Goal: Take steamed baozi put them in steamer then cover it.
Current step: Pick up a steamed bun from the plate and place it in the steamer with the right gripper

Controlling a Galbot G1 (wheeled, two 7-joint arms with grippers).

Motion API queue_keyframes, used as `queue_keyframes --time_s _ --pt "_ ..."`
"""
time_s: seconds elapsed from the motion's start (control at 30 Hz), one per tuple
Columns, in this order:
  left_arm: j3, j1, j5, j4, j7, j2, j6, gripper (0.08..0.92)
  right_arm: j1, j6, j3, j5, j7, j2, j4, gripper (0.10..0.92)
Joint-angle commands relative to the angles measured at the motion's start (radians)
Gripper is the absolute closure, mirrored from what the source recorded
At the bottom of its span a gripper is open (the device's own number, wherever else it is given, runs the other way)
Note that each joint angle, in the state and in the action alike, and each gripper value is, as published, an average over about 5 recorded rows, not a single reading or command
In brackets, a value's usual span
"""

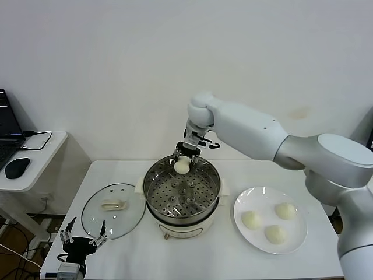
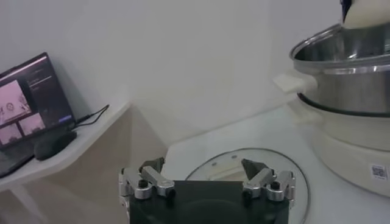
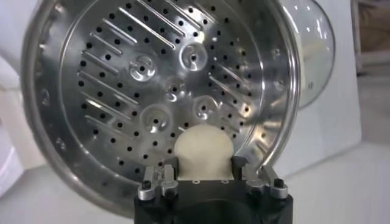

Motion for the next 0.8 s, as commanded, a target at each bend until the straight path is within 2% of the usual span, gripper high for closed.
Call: queue_keyframes --time_s 0.03,0.37,0.7,0.8 --pt "0.000 0.000 0.000 0.002 0.001 -0.001 0.002 0.177 -0.023 0.081 0.001 -0.077 0.035 0.025 -0.021 0.483" --pt "0.001 -0.001 0.002 0.018 0.002 -0.003 0.002 0.177 -0.087 0.087 0.062 -0.188 0.033 0.068 -0.085 0.482" --pt "0.006 -0.010 0.002 0.031 0.005 -0.002 0.004 0.177 -0.098 0.086 0.075 -0.214 0.028 0.072 -0.134 0.482" --pt "0.007 -0.013 0.002 0.035 0.005 -0.001 0.004 0.177 -0.101 0.080 0.076 -0.210 0.026 0.070 -0.138 0.447"
